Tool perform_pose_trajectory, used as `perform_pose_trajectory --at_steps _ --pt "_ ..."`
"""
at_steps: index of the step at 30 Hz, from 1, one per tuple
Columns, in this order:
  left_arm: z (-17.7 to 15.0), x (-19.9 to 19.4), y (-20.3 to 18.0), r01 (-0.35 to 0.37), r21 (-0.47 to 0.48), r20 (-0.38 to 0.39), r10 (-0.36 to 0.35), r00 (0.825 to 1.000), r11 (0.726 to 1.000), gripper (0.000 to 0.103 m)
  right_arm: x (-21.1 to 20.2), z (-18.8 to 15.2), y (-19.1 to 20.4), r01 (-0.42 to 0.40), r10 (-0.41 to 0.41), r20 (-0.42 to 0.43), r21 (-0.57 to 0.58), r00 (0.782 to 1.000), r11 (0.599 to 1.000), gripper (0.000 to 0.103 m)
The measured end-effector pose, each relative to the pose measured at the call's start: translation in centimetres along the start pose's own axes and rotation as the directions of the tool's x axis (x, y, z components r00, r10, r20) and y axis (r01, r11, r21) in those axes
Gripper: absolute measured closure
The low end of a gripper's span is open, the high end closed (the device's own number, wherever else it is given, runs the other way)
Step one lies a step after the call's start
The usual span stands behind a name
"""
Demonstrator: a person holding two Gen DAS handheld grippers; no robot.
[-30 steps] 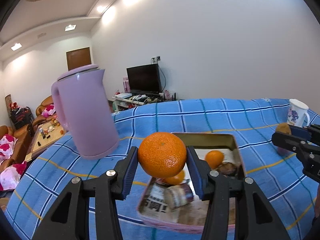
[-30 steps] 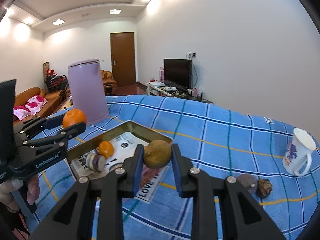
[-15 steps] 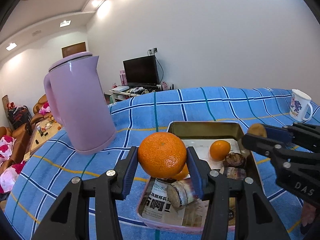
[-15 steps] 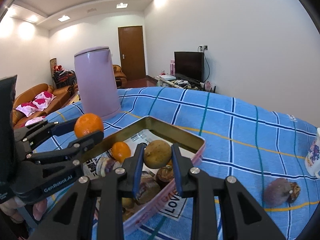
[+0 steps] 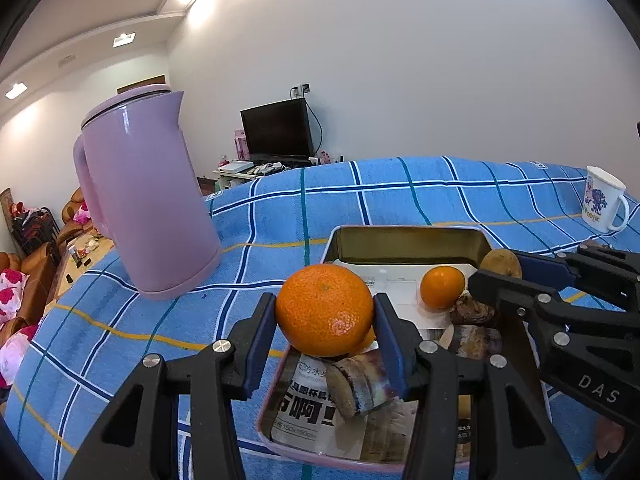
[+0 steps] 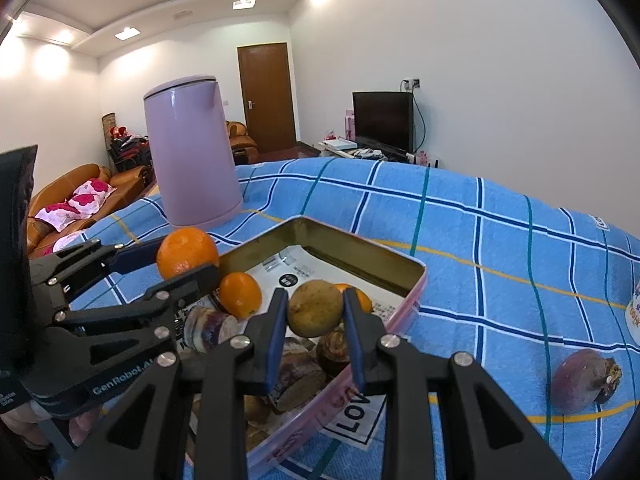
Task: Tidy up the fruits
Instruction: 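Lower the small fruit and orange into the tin with both tools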
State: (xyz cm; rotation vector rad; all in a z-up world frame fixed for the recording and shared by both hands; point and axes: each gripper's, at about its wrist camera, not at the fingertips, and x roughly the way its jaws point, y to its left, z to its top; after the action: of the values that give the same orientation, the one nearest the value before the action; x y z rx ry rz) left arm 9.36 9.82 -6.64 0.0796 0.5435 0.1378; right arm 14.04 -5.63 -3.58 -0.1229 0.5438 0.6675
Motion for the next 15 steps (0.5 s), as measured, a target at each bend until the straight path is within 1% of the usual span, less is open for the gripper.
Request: perform_pose_trajectory --at_steps 15 --pt "-0.15 0.65 -0.08 0.022 -0.001 -0.035 -0.022 0.999 1.000 0.053 0.83 -0.01 0.45 -0.007 0.007 -0.030 -0.019 1.000 1.000 0.073"
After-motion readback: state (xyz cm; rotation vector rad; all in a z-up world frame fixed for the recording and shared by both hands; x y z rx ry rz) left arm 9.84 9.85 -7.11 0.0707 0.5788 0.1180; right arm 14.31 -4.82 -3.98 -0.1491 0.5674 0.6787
